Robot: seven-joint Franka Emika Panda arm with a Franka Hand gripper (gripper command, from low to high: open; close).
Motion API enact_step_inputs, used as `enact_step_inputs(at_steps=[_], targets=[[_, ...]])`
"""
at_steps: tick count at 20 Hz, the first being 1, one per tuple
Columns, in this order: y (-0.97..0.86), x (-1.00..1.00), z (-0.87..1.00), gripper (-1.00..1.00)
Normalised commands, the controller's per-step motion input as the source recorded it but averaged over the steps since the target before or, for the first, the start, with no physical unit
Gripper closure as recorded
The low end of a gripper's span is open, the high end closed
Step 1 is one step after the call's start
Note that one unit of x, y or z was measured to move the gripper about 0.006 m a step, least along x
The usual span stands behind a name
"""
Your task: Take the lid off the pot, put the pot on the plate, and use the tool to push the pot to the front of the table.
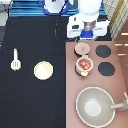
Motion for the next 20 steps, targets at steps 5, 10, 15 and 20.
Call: enact_step_inputs(at_steps=[5, 10, 15, 20], targets=[[-0.02, 0.74, 0.36, -1.00], [-0.04, 0.78, 0.35, -1.00], [-0.03, 0.84, 0.28, -1.00], [-0.16, 0.86, 0.03, -1.00]])
